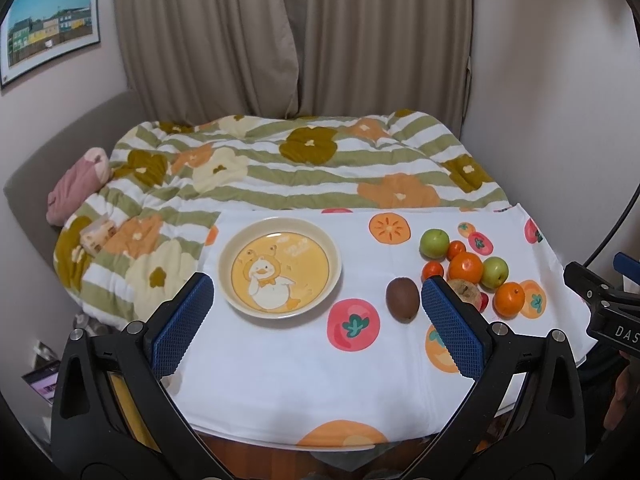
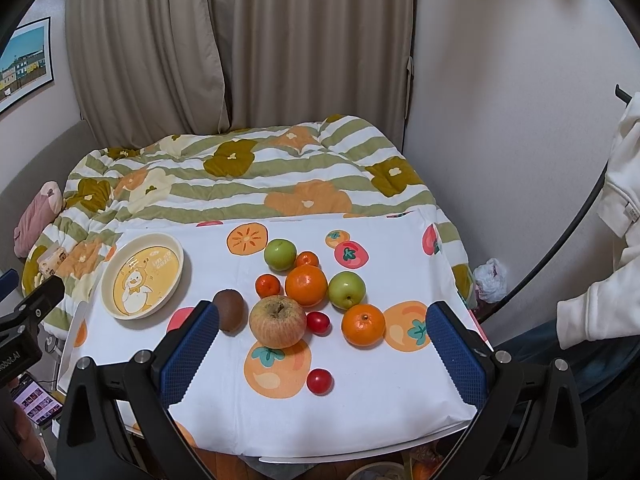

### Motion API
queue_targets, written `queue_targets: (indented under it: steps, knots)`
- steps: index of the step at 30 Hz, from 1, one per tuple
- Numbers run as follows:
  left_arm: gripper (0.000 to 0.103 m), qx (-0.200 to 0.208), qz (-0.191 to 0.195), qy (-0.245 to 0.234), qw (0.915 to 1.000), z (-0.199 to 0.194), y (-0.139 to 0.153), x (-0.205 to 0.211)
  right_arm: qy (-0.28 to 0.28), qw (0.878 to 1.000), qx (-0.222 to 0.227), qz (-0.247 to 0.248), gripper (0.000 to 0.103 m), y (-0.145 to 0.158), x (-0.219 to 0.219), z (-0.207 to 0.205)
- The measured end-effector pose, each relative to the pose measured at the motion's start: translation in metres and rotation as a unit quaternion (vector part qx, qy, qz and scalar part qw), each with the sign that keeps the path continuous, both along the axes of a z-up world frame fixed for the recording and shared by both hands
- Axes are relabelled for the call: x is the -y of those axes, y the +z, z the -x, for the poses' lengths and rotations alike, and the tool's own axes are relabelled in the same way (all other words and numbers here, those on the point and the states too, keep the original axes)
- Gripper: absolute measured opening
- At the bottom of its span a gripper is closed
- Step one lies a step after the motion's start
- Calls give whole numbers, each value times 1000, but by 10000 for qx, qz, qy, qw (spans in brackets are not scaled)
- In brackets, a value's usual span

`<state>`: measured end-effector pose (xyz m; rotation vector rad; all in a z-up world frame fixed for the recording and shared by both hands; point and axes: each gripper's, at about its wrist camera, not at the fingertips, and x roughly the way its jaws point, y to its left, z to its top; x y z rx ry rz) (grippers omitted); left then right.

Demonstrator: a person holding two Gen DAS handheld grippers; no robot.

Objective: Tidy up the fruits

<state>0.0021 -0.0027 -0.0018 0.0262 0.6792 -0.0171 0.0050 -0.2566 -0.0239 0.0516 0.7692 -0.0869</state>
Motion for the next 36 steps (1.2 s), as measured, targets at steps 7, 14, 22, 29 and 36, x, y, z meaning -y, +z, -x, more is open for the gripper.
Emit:
queue_targets:
  steps: [7,14,22,29,36]
  knots:
    - [103,9,14,11,10000,3,-3,-2,0,10000,-7,-8,103,2,0,-1]
    - [103,3,-6,-34,10000,2,-3,-8,12,10000,39,4,103,-2,-1,0]
    - [103,9,-39,-58,10000,-2,-1,-8,9,10000,28,-6,103,-1,-1,0]
    - [103,10,-37,-48,10000,-2,-1,-6,16,10000,27,4,103,-1,-1,0]
    - [103,9,-51,-50,10000,-2,-1,-5,5,10000,32,-10,103,0,-1,0]
